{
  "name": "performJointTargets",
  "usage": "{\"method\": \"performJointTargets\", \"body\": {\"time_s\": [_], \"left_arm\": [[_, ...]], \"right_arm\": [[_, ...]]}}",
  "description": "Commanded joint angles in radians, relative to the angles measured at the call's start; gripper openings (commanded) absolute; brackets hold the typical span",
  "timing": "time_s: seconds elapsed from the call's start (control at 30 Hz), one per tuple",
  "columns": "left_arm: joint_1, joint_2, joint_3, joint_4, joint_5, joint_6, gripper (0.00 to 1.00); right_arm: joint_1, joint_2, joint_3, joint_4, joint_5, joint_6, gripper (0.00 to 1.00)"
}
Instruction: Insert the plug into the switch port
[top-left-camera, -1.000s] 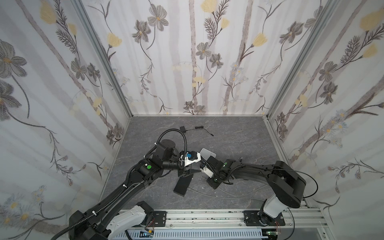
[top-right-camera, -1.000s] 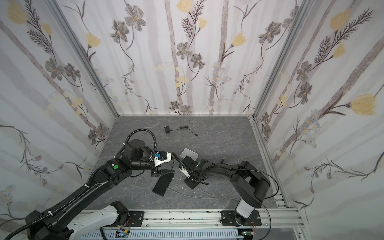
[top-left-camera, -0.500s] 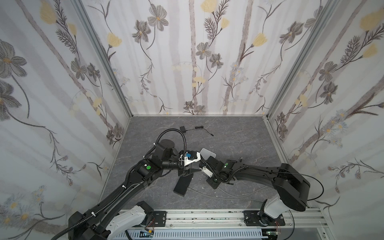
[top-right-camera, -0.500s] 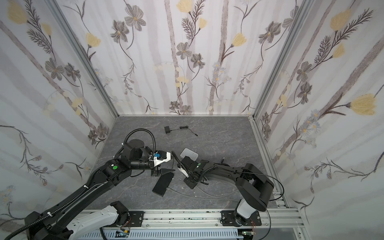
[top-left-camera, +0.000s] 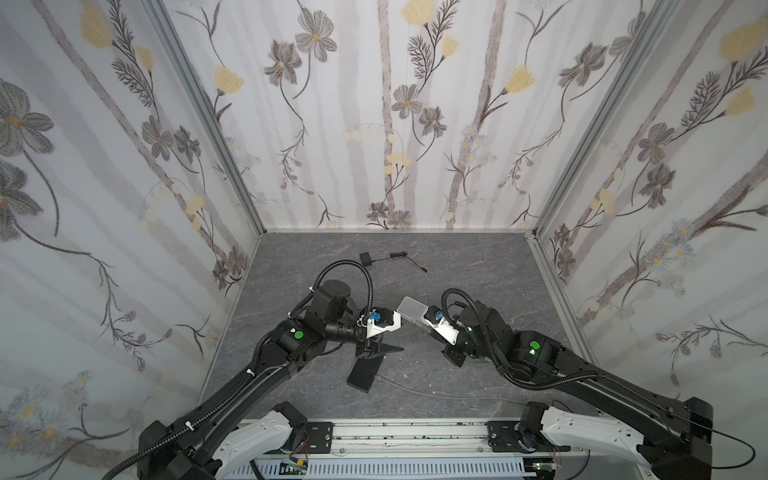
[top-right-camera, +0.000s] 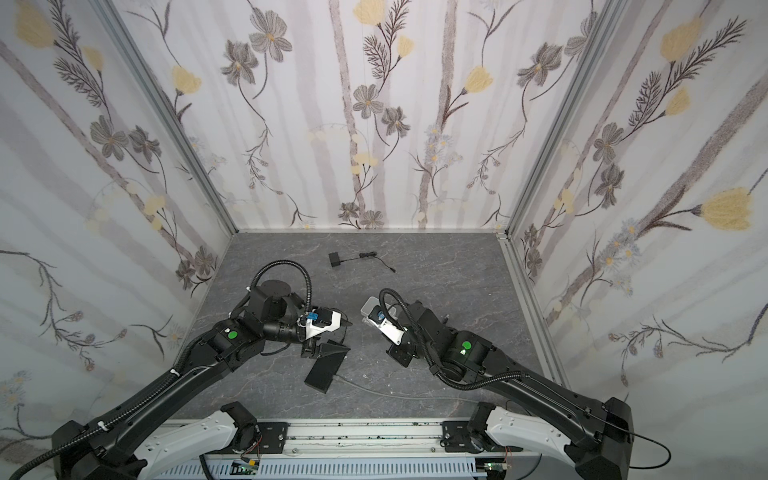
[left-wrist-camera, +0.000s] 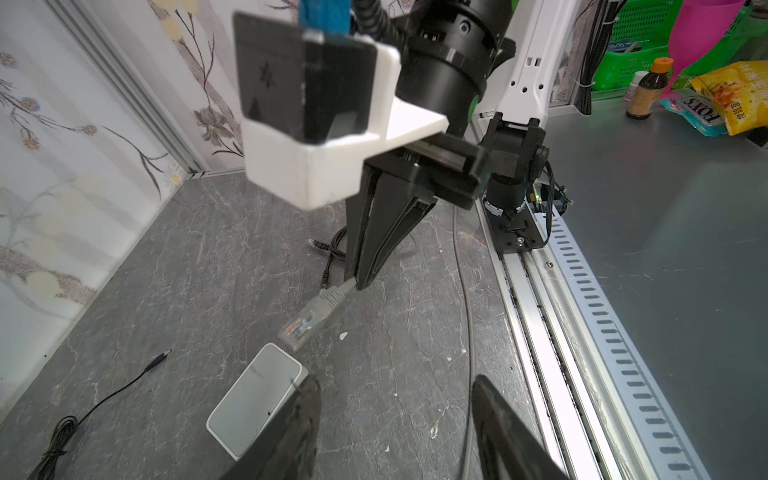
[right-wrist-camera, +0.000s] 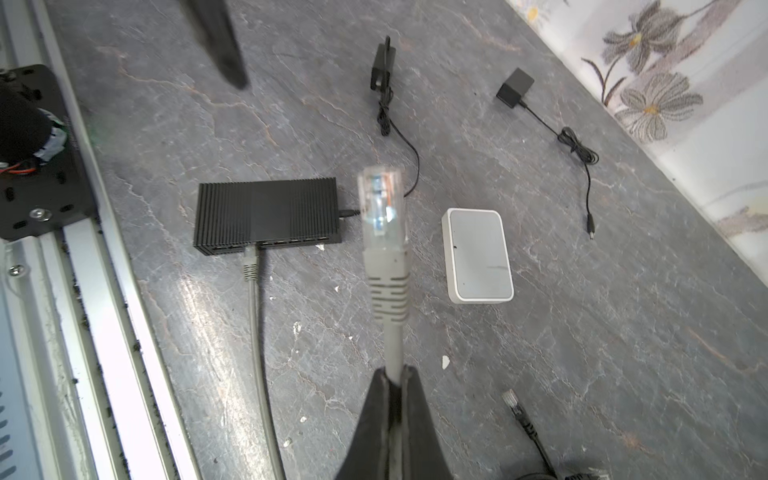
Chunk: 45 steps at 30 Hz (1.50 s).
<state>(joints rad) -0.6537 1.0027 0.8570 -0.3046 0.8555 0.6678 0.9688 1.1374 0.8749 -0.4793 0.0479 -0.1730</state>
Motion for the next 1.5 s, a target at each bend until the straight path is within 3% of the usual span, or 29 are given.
{"method": "performJointTargets", "body": {"time_s": [0.0,0.27,0.63,0.87,1.27,1.47], "left_arm": [[-0.009,0.005,-0.005,0.006,0.021,0.036,0.59],[-0.020,0.011,-0.005,0.007,-0.012,0.036,0.58],[-0.027,0.010,-0.005,0.009,-0.033,0.035,0.57],[-0.033,0.014,-0.001,-0.001,-0.025,0.041,0.44],[-0.039,0.016,0.006,-0.017,-0.026,0.051,0.32],[-0.040,0.020,0.014,-0.035,-0.023,0.063,0.20]], "right_arm": [[0.001,-0.034,-0.008,0.034,-0.086,-0.047,0.00],[0.001,-0.036,-0.004,0.019,-0.234,-0.051,0.00],[0.001,-0.013,0.005,0.034,-0.298,-0.050,0.00],[0.001,-0.007,0.009,0.051,-0.301,-0.038,0.00],[0.001,0.004,0.012,0.055,-0.310,-0.031,0.00],[0.001,0.003,0.009,0.056,-0.310,-0.028,0.00]]}}
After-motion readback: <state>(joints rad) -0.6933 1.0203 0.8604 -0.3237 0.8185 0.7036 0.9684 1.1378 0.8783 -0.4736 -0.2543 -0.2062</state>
